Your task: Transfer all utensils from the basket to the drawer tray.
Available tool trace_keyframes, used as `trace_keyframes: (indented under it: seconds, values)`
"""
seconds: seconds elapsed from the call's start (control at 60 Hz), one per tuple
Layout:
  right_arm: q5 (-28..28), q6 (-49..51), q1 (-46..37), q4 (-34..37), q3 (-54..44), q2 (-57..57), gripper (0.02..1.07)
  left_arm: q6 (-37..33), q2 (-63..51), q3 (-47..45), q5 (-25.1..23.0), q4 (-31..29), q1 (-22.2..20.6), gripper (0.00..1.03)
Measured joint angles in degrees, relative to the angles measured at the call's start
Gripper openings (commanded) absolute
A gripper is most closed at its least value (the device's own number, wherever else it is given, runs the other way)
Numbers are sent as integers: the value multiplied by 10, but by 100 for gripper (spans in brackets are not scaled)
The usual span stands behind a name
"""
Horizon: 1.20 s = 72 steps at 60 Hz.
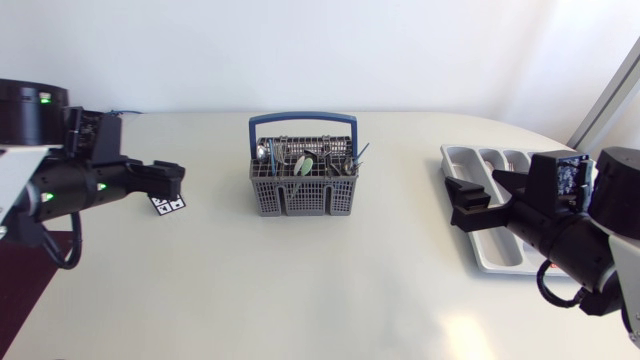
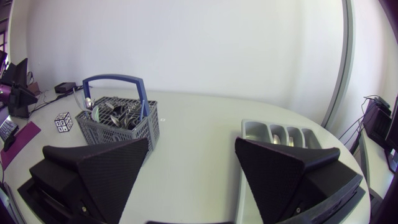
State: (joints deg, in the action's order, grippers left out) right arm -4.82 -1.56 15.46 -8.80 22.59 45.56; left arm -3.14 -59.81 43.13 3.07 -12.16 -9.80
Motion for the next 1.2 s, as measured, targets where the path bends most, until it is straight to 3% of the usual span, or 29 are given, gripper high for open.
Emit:
trace_keyframes:
  seconds: [0.25,0.417,0.533,0.65,0.917,1.2]
  values:
    - [-1,4,29,109,75,88,102,-36,-109,25,-18,57,-66,91]
    - [66,28,41,147,113,145,102,-37,-157,65,-54,92,-70,85]
    - [106,51,41,179,141,186,102,-35,-192,95,-110,98,-69,71]
    - [113,60,41,195,158,214,102,-30,-246,136,-164,99,-64,60]
    - [123,68,49,211,190,243,102,-30,-324,171,-207,145,-35,58]
    - [123,76,66,218,221,284,102,-34,-330,174,-213,172,-47,58]
